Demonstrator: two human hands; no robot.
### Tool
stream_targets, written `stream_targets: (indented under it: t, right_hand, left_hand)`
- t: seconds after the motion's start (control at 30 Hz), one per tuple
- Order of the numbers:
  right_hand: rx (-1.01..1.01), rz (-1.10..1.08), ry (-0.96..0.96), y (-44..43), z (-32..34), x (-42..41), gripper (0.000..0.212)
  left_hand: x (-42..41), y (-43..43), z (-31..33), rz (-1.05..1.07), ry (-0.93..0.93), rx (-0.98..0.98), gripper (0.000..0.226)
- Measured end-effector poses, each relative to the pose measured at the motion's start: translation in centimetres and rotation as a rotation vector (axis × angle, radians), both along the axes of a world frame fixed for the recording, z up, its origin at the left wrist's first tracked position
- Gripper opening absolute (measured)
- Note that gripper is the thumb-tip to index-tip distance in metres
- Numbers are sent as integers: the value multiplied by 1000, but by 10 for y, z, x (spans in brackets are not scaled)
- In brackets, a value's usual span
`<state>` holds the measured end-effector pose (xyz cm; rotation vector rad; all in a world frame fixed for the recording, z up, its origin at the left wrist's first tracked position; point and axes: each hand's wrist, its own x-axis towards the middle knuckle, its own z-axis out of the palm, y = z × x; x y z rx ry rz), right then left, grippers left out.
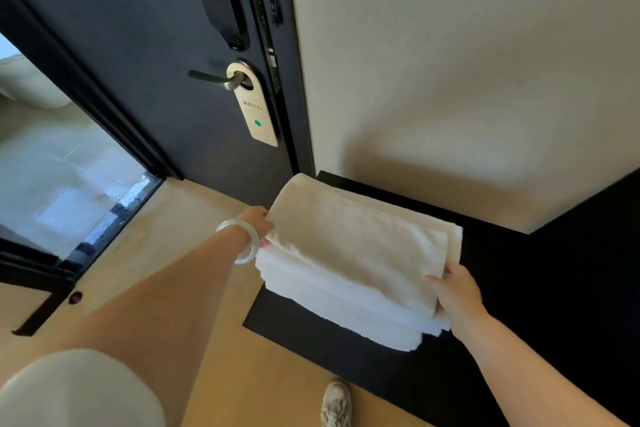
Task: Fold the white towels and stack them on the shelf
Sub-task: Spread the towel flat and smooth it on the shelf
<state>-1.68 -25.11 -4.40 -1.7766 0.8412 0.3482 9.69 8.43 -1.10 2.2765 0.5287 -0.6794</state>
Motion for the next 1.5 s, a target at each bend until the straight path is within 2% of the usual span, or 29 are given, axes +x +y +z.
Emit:
stream_targets:
  t: [0.1,0.23,0.33,0.47,0.8,0.87,0.93,0.97,1.03,1.27,1.4,1.5]
  right_hand:
    - [-39,-36,1,-5,-11,4,33]
    - [-60,-155,-78,-18,-11,7,37]
    - [-101,-172,-73,-17,-14,3,40]
    - [-88,-152,6,-11,-20,0,39]
    - [-94,-128,4,-17,-11,0,37]
    - [-126,-78,19,-21,-2,-1,36]
    - [-159,-15,24,-30,13,-1,34]
    - [-169,24,14,-37,22,-1,37]
    - [-207,97,-25,-53,43,-4,48]
    - [-422,241,-187,-154,130,-24,52]
    - [-675,276,-385,-249,165,-48,57]
    - [-903,251,-394,-338,176,-69,68]
  left_hand:
    - [-5,11,-18,160,-57,-116,29]
    - [-3,21,-23,327,-135,-258,27]
    - [-10,21,-27,324,-123,-278,24]
    - [-18,16,-35,239,-119,-177,22]
    - [-15,11,-19,159,-100,-64,23]
    - [-14,4,-12,73,-100,85,25]
    - [-15,-10,-1,-132,-107,346,32]
    - [-14,-21,4,-229,-123,445,38]
    - [-15,-50,15,-347,-161,492,45]
    - [-38,-218,61,-622,-289,220,40]
    - [-63,-343,94,-754,-410,118,46]
    - [-87,-443,119,-815,-540,32,55]
